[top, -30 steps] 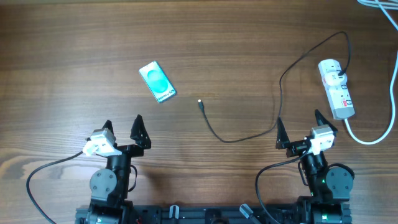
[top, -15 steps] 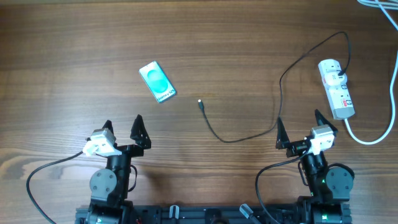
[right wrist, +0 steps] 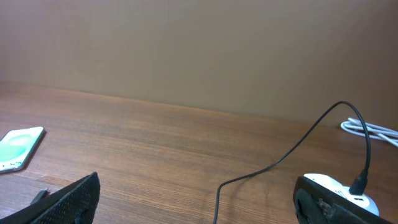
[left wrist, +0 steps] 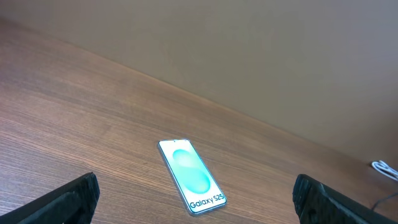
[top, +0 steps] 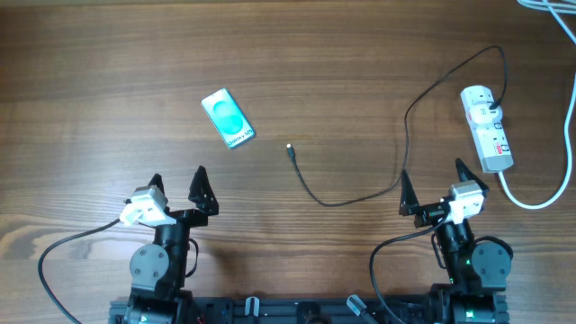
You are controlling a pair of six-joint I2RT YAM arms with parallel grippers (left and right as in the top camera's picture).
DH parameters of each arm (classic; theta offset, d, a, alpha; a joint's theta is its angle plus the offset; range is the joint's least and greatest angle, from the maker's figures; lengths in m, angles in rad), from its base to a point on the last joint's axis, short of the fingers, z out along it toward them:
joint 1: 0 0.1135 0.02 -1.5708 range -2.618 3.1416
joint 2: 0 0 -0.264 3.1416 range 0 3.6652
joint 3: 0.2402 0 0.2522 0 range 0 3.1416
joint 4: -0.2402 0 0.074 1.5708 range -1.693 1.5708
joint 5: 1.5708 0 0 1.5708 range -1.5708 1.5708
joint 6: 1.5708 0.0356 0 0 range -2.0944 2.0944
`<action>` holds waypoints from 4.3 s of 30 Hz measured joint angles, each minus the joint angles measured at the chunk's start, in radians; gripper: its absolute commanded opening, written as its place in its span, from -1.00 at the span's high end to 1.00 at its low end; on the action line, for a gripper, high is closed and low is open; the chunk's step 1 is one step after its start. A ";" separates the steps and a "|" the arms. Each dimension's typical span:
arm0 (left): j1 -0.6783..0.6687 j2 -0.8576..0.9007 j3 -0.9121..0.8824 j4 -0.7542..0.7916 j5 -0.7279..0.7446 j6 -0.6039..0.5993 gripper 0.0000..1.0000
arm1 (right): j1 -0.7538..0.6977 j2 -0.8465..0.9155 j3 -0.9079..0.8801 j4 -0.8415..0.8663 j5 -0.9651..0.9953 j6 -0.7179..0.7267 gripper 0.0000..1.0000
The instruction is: Plug charger to phone and switch on socket
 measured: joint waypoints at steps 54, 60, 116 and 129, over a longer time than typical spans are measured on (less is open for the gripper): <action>0.000 1.810 2.009 -1.269 0.447 0.173 -1.00 | 0.000 -0.007 -0.001 0.000 0.001 -0.003 -0.99; 0.000 1.913 2.010 -1.242 0.425 0.128 -1.00 | 0.000 -0.007 -0.001 0.000 0.001 -0.003 -1.00; -0.028 2.383 1.943 -1.234 0.247 -0.215 -0.50 | 0.000 -0.007 -0.001 0.000 0.001 -0.003 -0.99; -0.177 2.383 1.928 -1.355 0.239 -0.217 -1.00 | 0.000 -0.007 -0.001 0.000 0.001 -0.003 -1.00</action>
